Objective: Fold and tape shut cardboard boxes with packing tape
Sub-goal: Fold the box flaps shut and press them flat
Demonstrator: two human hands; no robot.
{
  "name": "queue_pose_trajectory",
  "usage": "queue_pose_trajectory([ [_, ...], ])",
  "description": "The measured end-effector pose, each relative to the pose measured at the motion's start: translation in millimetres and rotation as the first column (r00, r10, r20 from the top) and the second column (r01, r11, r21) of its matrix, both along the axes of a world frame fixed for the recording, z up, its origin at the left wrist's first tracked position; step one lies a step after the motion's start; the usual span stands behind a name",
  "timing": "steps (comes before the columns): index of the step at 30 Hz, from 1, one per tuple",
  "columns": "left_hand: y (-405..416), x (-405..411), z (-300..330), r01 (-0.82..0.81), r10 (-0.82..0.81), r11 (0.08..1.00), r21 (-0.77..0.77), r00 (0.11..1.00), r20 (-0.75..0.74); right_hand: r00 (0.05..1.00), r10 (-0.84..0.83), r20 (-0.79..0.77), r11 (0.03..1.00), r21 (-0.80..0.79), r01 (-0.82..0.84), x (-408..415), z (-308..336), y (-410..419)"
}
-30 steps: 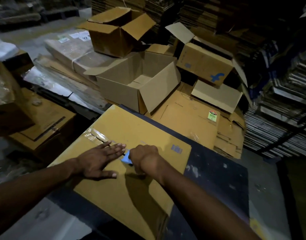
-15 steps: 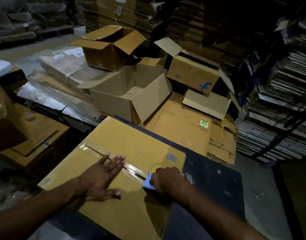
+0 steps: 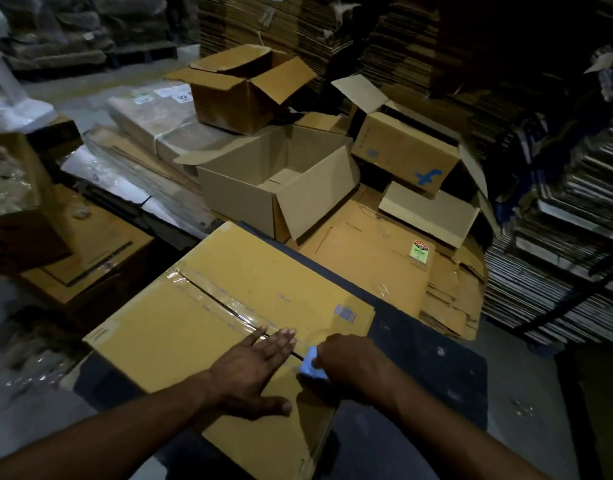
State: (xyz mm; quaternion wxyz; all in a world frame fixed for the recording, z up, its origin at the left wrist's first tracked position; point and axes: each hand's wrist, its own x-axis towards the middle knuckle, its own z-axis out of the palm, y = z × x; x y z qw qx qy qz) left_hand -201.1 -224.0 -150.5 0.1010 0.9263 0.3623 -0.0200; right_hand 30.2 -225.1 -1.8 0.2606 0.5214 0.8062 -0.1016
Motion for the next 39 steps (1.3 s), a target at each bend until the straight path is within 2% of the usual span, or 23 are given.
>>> queue_pose_trajectory([
  [4, 0.1, -0.6, -0.2, -0.013, 0.013, 1.000, 0.001, 1.000, 0.008, 0.989, 0.033, 0.143, 0.999, -0.037, -0.028, 39.6, 6.8, -31.8],
  [8, -1.8, 3.4, 1.1, -0.051, 0.050, 0.999, 0.016, 0.998, 0.026, 0.987, 0.032, 0.157, 0.999, -0.014, -0.030, 56.1, -0.8, -40.0],
  [12, -24.3, 50.8, 17.9, -0.131, 0.131, 0.991, 0.004, 0.991, 0.001, 0.995, 0.012, 0.102, 1.000, 0.017, -0.014, 57.6, -8.1, -37.4],
  [15, -50.0, 102.5, 10.0, -0.195, 0.196, 0.980, -0.051, 0.981, 0.017, 0.997, 0.068, 0.035, 0.997, 0.025, -0.069, 68.9, -7.5, -44.6],
  [18, -60.0, 113.1, -9.6, -0.265, 0.262, 0.964, 0.013, 0.960, 0.094, 0.987, 0.164, -0.002, 0.985, 0.051, -0.163, 89.0, -11.5, -53.4],
  [20, -60.8, 110.5, -13.9, -0.251, 0.248, 0.967, 0.031, 0.964, 0.097, 0.990, 0.128, -0.058, 0.990, 0.064, -0.124, 100.7, -13.8, -59.1],
  [22, -59.8, 110.5, -13.6, -0.255, 0.252, 0.965, 0.067, 0.966, 0.059, 0.990, 0.064, -0.125, 0.996, 0.071, -0.056, 111.0, -14.1, -66.3],
  [26, -56.8, 110.5, -10.3, -0.238, 0.242, 0.969, 0.063, 0.968, -0.072, 0.985, 0.060, -0.162, 0.995, 0.093, -0.045, 137.8, -9.1, -82.1],
  [30, -54.7, 109.9, -9.0, -0.230, 0.234, 0.972, 0.053, 0.968, -0.091, 0.983, 0.140, -0.119, 0.986, 0.107, -0.127, 171.1, -6.2, -102.4],
  [32, -53.5, 109.3, -7.5, -0.222, 0.227, 0.973, 0.056, 0.967, -0.116, 0.987, 0.093, -0.132, 0.992, 0.094, -0.081, 177.3, -15.1, -107.3],
  [37, -54.9, 108.3, -6.1, -0.201, 0.209, 0.976, 0.086, 0.974, -0.085, 0.941, -0.244, -0.235, 0.967, 0.016, 0.255, 138.2, -58.6, -95.4],
  [39, -53.4, 106.4, -10.0, -0.184, 0.193, 0.977, 0.108, 0.978, -0.080, 0.929, -0.268, -0.256, 0.961, -0.003, 0.276, 116.5, -63.3, -89.1],
])
